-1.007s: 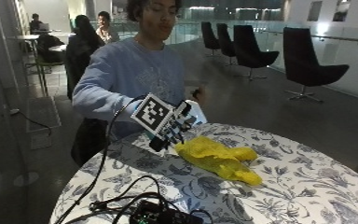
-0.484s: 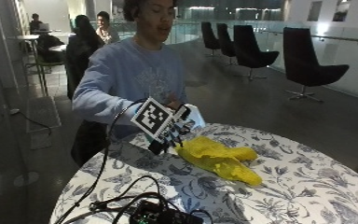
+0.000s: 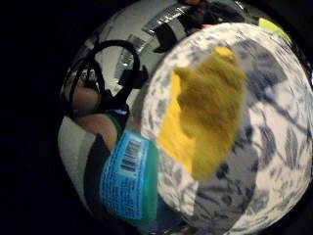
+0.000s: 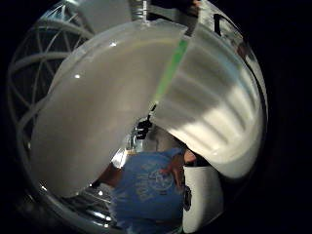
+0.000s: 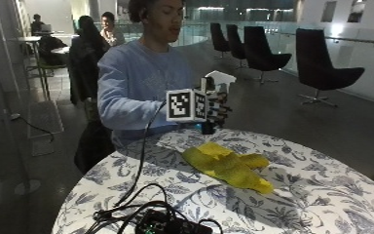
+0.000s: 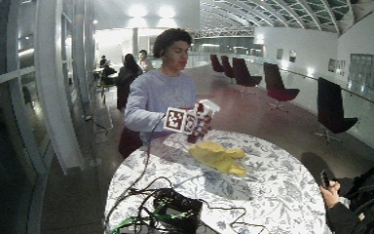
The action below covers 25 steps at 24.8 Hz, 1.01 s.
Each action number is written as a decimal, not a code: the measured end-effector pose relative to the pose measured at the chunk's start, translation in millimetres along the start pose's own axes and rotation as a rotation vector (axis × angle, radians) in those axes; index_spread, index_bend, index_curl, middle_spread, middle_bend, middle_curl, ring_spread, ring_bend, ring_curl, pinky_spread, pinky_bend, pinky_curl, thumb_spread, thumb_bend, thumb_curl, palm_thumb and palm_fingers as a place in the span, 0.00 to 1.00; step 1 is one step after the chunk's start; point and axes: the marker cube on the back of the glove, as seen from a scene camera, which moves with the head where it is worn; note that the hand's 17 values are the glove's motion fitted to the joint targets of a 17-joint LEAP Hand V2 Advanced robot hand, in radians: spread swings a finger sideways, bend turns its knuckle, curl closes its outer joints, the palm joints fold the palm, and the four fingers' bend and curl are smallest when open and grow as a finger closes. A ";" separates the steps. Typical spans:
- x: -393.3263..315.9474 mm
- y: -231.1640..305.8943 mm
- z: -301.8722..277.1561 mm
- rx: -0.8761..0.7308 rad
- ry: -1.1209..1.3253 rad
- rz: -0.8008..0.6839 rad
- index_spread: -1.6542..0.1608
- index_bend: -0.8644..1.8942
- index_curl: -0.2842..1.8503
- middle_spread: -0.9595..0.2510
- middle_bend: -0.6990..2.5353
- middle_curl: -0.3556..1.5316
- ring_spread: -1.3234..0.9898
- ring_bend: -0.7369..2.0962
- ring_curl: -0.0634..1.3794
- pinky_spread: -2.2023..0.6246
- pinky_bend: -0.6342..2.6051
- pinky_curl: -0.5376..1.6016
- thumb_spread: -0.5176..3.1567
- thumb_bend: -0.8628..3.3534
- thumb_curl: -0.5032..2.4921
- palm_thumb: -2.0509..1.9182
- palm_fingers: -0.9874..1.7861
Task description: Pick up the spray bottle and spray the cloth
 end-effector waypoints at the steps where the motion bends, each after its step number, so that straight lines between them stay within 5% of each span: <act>1: -4.5 -8.9 9.6 0.012 -0.033 -0.046 0.81 0.37 0.32 0.75 0.30 0.45 0.57 0.48 0.33 0.81 0.28 0.43 0.32 0.20 0.39 0.77 0.78; 8: -12.1 -64.0 104.9 -0.016 -0.270 -0.183 0.80 0.38 0.33 0.74 0.29 0.44 0.57 0.46 0.32 0.81 0.26 0.42 0.31 0.20 0.39 0.77 0.76; 25: 59.6 -88.2 222.2 -0.157 -0.103 -0.140 0.77 0.38 0.35 0.71 0.28 0.44 0.56 0.42 0.31 0.81 0.24 0.40 0.35 0.20 0.38 0.75 0.73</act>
